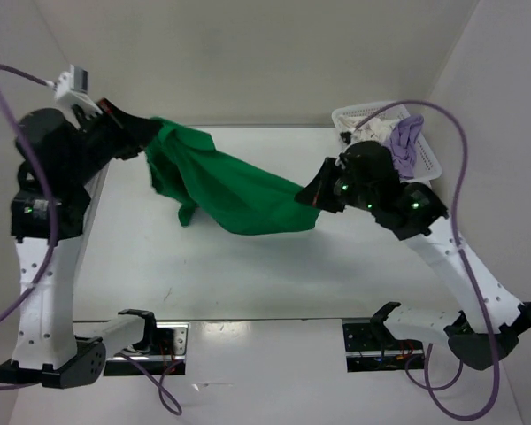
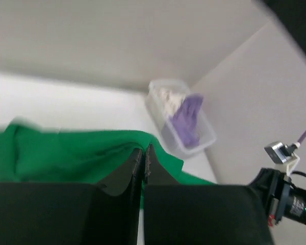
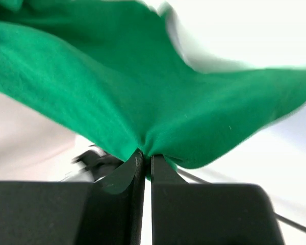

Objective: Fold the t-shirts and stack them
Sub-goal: Move the tshirt to the center of the board

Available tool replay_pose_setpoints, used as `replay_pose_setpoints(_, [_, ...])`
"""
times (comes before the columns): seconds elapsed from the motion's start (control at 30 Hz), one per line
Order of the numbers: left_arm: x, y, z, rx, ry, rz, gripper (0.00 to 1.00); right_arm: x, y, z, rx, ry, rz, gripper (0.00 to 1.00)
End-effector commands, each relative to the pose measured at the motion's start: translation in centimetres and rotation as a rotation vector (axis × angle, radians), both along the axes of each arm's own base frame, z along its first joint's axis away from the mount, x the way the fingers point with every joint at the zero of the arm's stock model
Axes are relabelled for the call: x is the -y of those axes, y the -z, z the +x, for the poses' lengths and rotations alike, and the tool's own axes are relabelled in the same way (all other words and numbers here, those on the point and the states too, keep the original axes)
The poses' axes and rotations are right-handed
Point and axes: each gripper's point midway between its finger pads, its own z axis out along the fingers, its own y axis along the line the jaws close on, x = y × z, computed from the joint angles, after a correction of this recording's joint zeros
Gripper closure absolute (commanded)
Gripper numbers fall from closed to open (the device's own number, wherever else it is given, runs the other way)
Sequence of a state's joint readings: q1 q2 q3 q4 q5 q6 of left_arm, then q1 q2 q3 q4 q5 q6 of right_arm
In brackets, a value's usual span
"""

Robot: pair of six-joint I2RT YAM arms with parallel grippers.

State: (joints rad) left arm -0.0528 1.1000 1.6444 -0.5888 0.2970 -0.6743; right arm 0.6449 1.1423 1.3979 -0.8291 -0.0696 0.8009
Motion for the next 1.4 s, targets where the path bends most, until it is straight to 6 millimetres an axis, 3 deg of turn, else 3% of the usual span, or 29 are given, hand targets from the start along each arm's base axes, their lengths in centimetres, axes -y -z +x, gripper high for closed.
replay_pose_setpoints(0.0, [-1.7, -7.4, -3.0, 0.153, -0.082, 0.045, 1.0, 1.4, -6.8, -3.0, 0.105, -0.092, 0.007, 0.97])
replay_pose_setpoints(0.1, [-2.0, -10.4, -2.0, 0.206, -0.105, 0.04, 1.0, 1.5, -13.1, -2.7, 0.253, -0.088, 0.083, 0.97])
replay_pose_setpoints(0.13, [-2.0, -11.9, -2.0, 0.25, -0.107, 0.044, 1.0, 1.1, -13.3, -1.9, 0.258, -0.098, 0.085, 0.97])
replay_pose_setpoints(0.23, [-1.1, -11.2, 1.2, 0.234, -0.061, 0.055, 1.0, 1.8, -13.9, 2.3, 0.301, -0.075, 0.094, 0.97])
replay_pose_setpoints(0.33, [-1.3, -6.7, 6.8, 0.117, -0.074, 0.1, 1.0, 3.0, -11.5, 7.3, 0.275, -0.041, 0.107, 0.97])
replay_pose_setpoints(0.37, [-1.3, -4.8, 8.2, 0.067, -0.064, 0.103, 1.0, 2.8, -8.8, 9.5, 0.218, -0.022, 0.082, 0.97])
replay_pose_setpoints(0.43, [-1.1, 0.2, 11.4, -0.02, -0.017, 0.099, 0.99, 2.6, -6.4, 12.2, 0.2, -0.007, 0.06, 0.96])
replay_pose_setpoints(0.47, [-2.4, 2.2, 12.7, -0.06, -0.037, 0.096, 0.99, 2.0, -2.4, 14.2, 0.112, -0.007, 0.032, 0.96])
replay_pose_setpoints(0.57, [-3.2, 8.9, 16.8, -0.186, -0.031, 0.098, 0.97, 1.2, 3.9, 17.7, 0.025, -0.003, -0.024, 0.96])
replay_pose_setpoints(0.6, [-3.4, 11.7, 18.8, -0.229, -0.039, 0.1, 0.97, 1.1, 8.1, 19.5, -0.05, 0.016, -0.065, 0.96])
replay_pose_setpoints(0.67, [-3.5, 13.3, 21.2, -0.232, -0.039, 0.1, 0.93, 1.6, 9.3, 22.4, -0.047, 0.043, -0.078, 0.97])
replay_pose_setpoints(0.7, [-3.6, 16.9, 23.4, -0.311, -0.034, 0.099, 0.93, 1.7, 11.1, 23.9, -0.068, 0.068, -0.107, 0.97])
replay_pose_setpoints(0.73, [-3.8, 17.3, 24.6, -0.317, -0.044, 0.102, 0.92, 1.8, 10.5, 25.0, -0.044, 0.087, -0.114, 0.97])
replay_pose_setpoints(0.77, [-3.6, 17.1, 25.7, -0.308, -0.034, 0.09, 0.9, 1.6, 7.6, 26.6, 0.032, 0.105, -0.098, 0.97])
replay_pose_setpoints(0.8, [-3.2, 19.4, 26.9, -0.362, -0.022, 0.09, 0.81, 1.7, 6.9, 27.2, 0.037, 0.117, -0.106, 0.96])
replay_pose_setpoints(0.83, [-3.2, 15.7, 28.0, -0.274, -0.027, 0.091, 0.77, 1.8, 5.0, 28.9, 0.084, 0.145, -0.107, 0.94])
replay_pose_setpoints(0.87, [-3.2, 14.7, 28.5, -0.255, -0.031, 0.081, 0.75, 1.9, 4.3, 29.4, 0.096, 0.161, -0.113, 0.91])
replay_pose_setpoints(0.9, [-3.2, 14.1, 28.8, -0.236, -0.032, 0.081, 0.72, 2.6, 4.4, 29.6, 0.08, 0.176, -0.125, 0.78])
replay_pose_setpoints(0.97, [-3.3, 13.7, 28.6, -0.229, -0.041, 0.083, 0.49, 2.3, 4.4, 30.2, 0.075, 0.164, -0.129, 0.56])
replay_pose_setpoints(1.0, [-3.3, 13.7, 28.0, -0.23, -0.038, 0.093, 0.42, 2.3, 4.7, 29.9, 0.061, 0.162, -0.135, 0.5])
replay_pose_setpoints(1.03, [-3.7, 14.8, 27.6, -0.254, -0.047, 0.124, 0.35, 2.5, 7.5, 29.4, -0.003, 0.157, -0.159, 0.48])
replay_pose_setpoints(1.1, [-4.3, 18.4, 25.4, -0.342, -0.067, 0.162, 0.26, 3.1, 6.3, 28.2, 0.036, 0.17, -0.152, 0.48])
replay_pose_setpoints(1.13, [-4.9, 19.8, 24.4, -0.369, -0.095, 0.183, 0.26, 3.3, 8.5, 27.3, 0.007, 0.168, -0.163, 0.48])
replay_pose_setpoints(1.17, [-5.1, 21.2, 23.2, -0.399, -0.106, 0.189, 0.26, 3.7, 6.7, 26.0, 0.042, 0.177, -0.141, 0.51])
replay_pose_setpoints(1.2, [-5.3, 19.9, 21.6, -0.366, -0.122, 0.192, 0.29, 3.9, 6.9, 25.1, 0.041, 0.177, -0.141, 0.56])
replay_pose_setpoints(1.23, [-5.4, 25.1, 19.1, -0.488, -0.125, 0.188, 0.38, 4.4, 9.7, 23.5, -0.02, 0.172, -0.165, 0.62])
replay_pose_setpoints(1.3, [-5.1, 26.3, 15.7, -0.524, -0.137, 0.155, 0.51, 5.0, 8.3, 21.1, 0.012, 0.181, -0.143, 0.83])
replay_pose_setpoints(1.33, [-4.8, 27.4, 14.2, -0.559, -0.126, 0.138, 0.59, 5.6, 11.1, 19.1, -0.054, 0.184, -0.158, 0.89])
replay_pose_setpoints(1.37, [-4.0, 31.3, 11.1, -0.667, -0.099, 0.102, 0.74, 5.8, 11.3, 18.2, -0.046, 0.185, -0.155, 0.98])
